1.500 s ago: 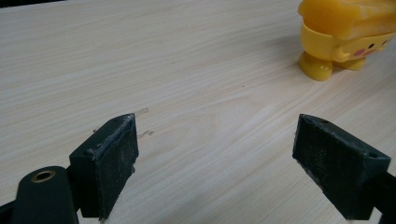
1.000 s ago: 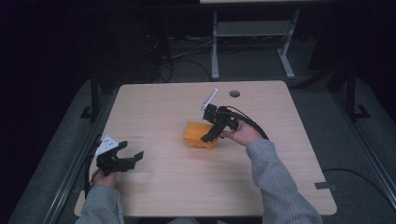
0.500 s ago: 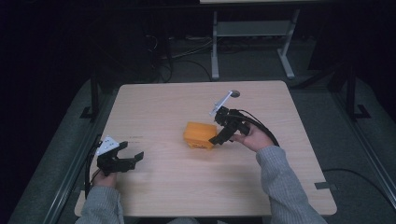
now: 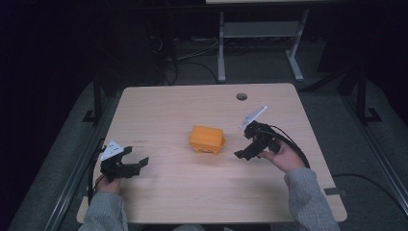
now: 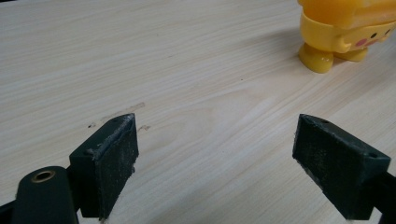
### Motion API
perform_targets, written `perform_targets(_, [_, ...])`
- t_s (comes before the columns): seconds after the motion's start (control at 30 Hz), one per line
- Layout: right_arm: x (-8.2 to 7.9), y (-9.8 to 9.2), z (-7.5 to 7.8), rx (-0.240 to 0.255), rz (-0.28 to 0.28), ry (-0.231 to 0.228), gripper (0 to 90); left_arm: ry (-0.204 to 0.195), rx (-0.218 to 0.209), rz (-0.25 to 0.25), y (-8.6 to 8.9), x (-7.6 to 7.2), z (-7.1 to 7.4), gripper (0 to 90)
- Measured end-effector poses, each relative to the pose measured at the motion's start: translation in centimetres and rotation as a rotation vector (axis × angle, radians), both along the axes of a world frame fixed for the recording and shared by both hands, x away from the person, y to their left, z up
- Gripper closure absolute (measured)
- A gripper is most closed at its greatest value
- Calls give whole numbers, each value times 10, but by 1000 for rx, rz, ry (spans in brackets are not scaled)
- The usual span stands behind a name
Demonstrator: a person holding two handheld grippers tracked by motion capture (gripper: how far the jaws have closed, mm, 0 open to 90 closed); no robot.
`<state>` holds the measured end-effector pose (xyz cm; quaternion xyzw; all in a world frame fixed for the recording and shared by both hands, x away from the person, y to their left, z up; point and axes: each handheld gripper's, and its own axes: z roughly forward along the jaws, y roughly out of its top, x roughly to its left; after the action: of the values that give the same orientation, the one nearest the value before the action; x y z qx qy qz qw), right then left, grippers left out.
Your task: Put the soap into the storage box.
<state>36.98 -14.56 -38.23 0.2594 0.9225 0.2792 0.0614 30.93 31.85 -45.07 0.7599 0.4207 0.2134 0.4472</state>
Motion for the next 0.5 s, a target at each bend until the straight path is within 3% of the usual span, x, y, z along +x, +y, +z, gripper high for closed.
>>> perform_targets(0.3, [-38,-48,-28,46,-110,24,147,1,6,-3,-1,0,0,138])
perform_targets(0.5, [-58,-67,-44,67,-164,36,146,1,6,-3,-3,0,-1,138])
